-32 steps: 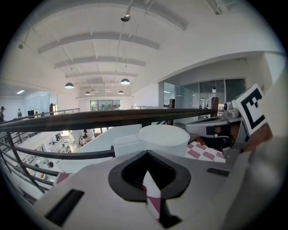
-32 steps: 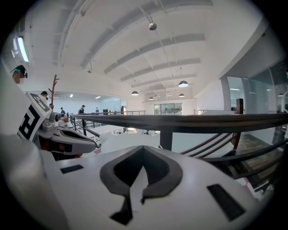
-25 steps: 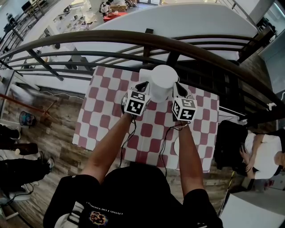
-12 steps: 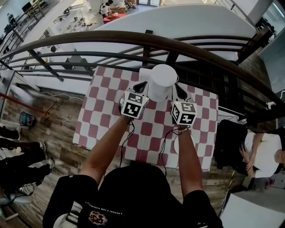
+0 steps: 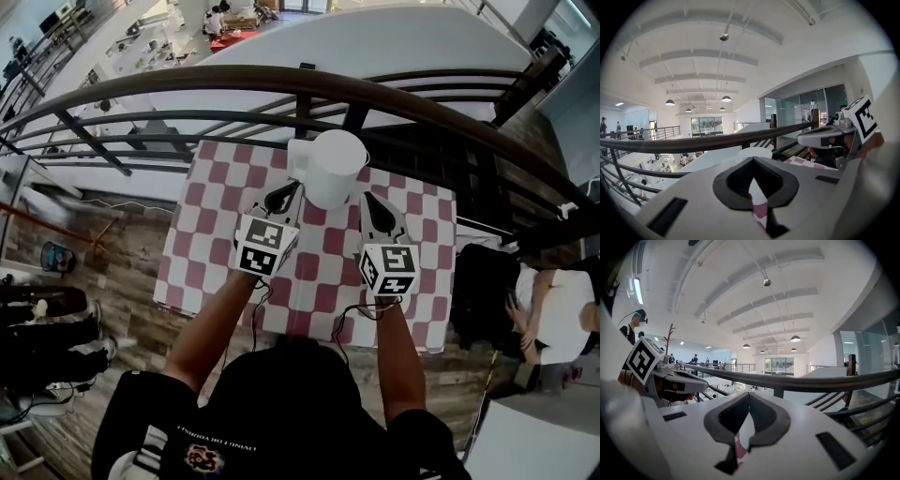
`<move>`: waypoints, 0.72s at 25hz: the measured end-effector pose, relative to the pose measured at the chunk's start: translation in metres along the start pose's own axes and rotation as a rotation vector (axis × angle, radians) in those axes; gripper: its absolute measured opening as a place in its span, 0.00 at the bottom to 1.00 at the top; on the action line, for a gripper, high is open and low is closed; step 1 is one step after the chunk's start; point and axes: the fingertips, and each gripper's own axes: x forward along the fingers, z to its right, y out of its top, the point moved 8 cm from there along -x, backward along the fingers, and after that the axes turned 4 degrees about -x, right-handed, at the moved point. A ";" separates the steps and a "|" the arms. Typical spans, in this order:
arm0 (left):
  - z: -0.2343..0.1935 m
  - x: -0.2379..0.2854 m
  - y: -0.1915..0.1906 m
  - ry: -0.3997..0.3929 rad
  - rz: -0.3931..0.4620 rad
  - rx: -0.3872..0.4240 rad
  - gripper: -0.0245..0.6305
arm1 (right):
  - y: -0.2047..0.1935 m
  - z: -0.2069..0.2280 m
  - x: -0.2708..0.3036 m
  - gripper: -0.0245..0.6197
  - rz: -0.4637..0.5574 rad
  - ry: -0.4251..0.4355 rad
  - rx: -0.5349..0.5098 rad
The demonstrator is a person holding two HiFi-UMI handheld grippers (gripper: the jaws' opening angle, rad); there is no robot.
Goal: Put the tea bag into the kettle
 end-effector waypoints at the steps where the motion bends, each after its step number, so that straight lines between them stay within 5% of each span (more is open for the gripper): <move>1: 0.003 -0.008 0.003 -0.003 0.010 0.002 0.04 | 0.004 -0.004 -0.008 0.06 0.008 0.002 -0.001; 11: 0.036 -0.094 0.021 -0.031 0.068 0.051 0.04 | 0.042 -0.048 -0.092 0.06 0.108 0.044 -0.006; 18: 0.077 -0.149 -0.002 -0.095 0.042 0.034 0.04 | 0.046 -0.092 -0.144 0.06 0.127 0.096 0.015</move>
